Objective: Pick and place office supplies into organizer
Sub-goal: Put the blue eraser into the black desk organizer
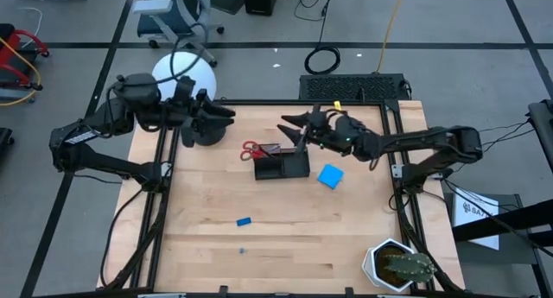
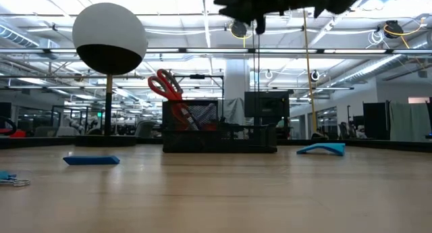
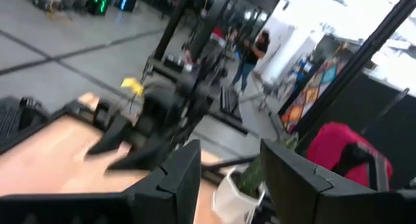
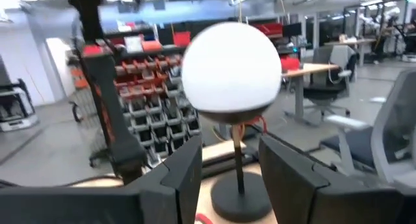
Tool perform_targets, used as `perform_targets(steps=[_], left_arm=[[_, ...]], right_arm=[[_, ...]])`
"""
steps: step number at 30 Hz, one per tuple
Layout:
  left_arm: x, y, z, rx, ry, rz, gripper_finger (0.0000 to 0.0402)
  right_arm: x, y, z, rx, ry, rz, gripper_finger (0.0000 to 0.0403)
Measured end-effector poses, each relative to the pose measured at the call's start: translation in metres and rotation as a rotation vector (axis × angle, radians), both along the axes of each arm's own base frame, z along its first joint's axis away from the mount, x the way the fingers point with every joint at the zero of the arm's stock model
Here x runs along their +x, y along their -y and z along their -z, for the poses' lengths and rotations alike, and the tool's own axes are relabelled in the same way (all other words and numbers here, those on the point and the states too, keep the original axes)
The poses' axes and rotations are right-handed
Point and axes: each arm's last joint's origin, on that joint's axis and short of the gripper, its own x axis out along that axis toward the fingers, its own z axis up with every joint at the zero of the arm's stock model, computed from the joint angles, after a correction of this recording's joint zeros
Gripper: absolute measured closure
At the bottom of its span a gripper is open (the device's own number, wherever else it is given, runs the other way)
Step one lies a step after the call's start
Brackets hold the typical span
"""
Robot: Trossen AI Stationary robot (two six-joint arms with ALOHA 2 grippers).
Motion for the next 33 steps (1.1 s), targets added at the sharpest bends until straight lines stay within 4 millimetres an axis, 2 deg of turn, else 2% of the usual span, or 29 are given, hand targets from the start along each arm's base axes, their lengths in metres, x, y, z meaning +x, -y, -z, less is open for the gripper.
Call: perform_targets(steps=[6,12,17,25,33], left_arm=[[-0.001,0.002,0.011,-0.007,-0.11,0.039,0.0238],[0.0,0.014,0.011,0.08,-0.11,0.107,0.0238],[0.001,0.03,0.014,0.177,-0.127,0.156,0.0238],[-0.005,0.056,0.03,0.267,-0.298,0.094,0.0238],[0.009,0.086,0.047,0.264,-0.419,0.1,0.0238]], right_arm=[[-0.011,-0.002,-0.015,0.014,0.052,-0.001,0.0261],[-0.013,-0.002,-0.018,0.088,0.093,-0.013,0.0261],[-0.012,-0.005,-0.018,0.117,0.102,-0.027,0.0261],[-0.012,-0.007,-0.018,0.122,0.103,-0.036,0.0261],[-0.012,-0.007,-0.018,0.129,0.102,-0.036,0.0261]])
